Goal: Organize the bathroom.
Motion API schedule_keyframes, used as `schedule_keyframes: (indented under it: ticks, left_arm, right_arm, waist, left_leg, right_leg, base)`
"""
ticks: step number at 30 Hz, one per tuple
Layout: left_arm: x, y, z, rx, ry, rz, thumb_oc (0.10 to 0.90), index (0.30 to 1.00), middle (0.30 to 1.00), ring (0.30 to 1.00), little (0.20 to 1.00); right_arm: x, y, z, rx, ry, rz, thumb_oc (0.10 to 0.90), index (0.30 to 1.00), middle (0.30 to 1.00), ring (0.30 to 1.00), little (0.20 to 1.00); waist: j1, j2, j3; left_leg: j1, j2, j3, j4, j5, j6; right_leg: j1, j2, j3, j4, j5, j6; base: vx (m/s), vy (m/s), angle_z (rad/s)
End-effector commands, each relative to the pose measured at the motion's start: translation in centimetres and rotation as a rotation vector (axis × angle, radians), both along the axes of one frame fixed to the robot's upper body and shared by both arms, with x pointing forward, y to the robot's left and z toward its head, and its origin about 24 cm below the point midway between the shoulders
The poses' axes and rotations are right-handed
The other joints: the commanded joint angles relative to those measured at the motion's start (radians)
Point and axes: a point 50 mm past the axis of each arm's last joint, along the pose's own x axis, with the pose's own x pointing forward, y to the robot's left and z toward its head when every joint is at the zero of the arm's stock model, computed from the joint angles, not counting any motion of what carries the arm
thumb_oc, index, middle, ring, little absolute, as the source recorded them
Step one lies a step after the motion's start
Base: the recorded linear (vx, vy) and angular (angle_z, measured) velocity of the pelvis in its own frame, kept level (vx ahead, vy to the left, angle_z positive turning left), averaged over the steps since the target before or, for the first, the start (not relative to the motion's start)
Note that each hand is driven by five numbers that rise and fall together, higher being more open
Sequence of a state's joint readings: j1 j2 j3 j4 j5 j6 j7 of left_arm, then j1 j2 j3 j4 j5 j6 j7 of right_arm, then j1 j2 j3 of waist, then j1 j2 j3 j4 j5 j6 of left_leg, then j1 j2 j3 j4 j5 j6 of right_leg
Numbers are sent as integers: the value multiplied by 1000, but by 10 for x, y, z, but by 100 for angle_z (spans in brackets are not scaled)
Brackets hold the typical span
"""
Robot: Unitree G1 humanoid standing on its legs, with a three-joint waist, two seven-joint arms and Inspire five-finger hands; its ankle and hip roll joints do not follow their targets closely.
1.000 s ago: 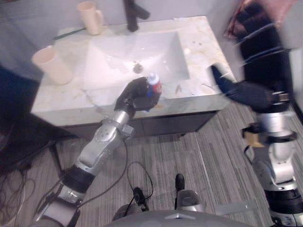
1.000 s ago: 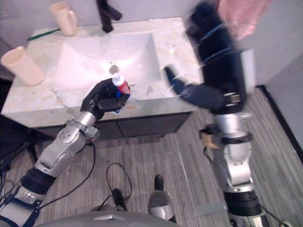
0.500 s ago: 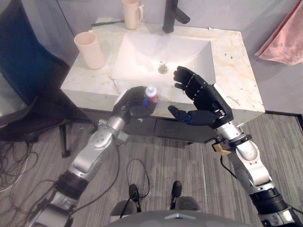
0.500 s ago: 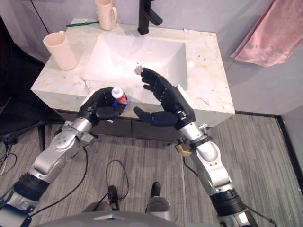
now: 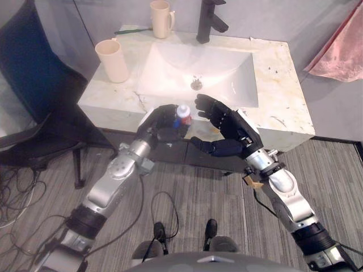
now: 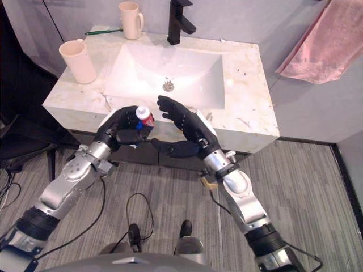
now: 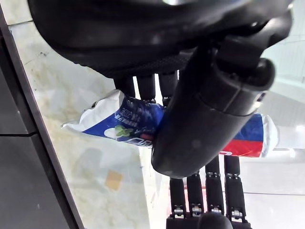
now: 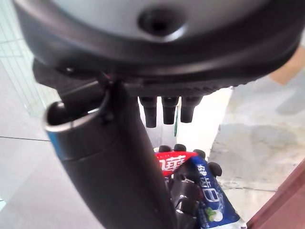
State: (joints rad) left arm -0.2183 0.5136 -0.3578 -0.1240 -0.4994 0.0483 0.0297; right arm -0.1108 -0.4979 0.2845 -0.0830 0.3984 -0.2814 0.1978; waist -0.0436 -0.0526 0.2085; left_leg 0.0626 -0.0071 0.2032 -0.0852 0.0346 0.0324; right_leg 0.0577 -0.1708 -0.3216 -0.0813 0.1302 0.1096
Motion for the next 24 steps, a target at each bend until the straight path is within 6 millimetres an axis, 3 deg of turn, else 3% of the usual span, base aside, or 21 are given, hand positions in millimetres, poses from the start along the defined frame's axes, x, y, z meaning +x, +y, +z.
schedule_keyframes:
  ticks: [1,6,7,8,13,14,15,22,24]
  left_arm:
    - [19,-27,56,-92,-263,-95,400,300,300,300,300]
    - [20,-30,55,-89,-252,-102,400,300,300,300,300]
    - [19,-31,54,-89,-249,-103,400,300,300,300,300]
    - [19,-31,53,-87,-246,-104,400,300,300,300,300]
    - [19,-31,52,-86,-233,-99,400,300,300,300,300]
    - [19,-32,51,-85,-229,-97,400,300,300,300,300]
    - [19,-32,51,-85,-227,-97,400,300,300,300,300]
    - [18,-29,48,-84,-218,-76,400,300,300,300,300]
    - [18,-28,47,-85,-217,-72,400,300,300,300,300]
  right_arm:
    - [18,1,52,41,-245,10,800,900,900,900,900]
    - [22,6,61,34,-268,24,800,900,900,900,900]
    - [23,7,62,38,-269,25,780,869,869,869,869]
    - [23,7,63,39,-270,28,800,900,900,900,900]
    - [24,10,66,45,-268,45,800,900,900,900,900]
    - [25,11,68,49,-267,50,780,869,869,869,869]
    - [26,12,70,65,-262,61,800,900,900,900,900]
    - [22,15,64,79,-224,108,800,900,900,900,900]
    - [21,15,62,76,-220,114,748,822,822,822,822]
  waist:
    - [21,45,-78]
    - [32,42,-81]
    - [34,42,-82]
    - [37,40,-83]
    - [42,39,-84]
    - [44,38,-84]
    - [45,37,-85]
    - [47,37,-83]
    - [46,37,-84]
  left_leg:
    - [56,-46,9,22,-112,-39]
    - [59,-48,-1,20,-113,-39]
    - [60,-48,-2,20,-112,-39]
    - [60,-48,-4,20,-113,-39]
    - [62,-48,-8,17,-111,-38]
    - [63,-49,-9,17,-111,-38]
    - [64,-49,-10,17,-111,-38]
    - [65,-49,-12,15,-111,-36]
    - [66,-49,-12,15,-111,-36]
  right_leg:
    - [22,71,-15,52,-166,79]
    - [28,72,-19,51,-168,78]
    - [29,72,-20,51,-169,77]
    - [30,72,-21,51,-169,77]
    - [32,72,-25,53,-170,77]
    - [34,72,-26,52,-170,77]
    - [35,72,-27,50,-170,76]
    - [34,71,-30,54,-171,78]
    - [34,71,-30,54,-171,78]
  base:
    - [0,0,0]
    - [10,0,3]
    - [0,0,0]
    - [0,0,0]
    - [12,-3,3]
    - [0,0,0]
    - [31,2,-1]
    - [0,0,0]
    - [0,0,0]
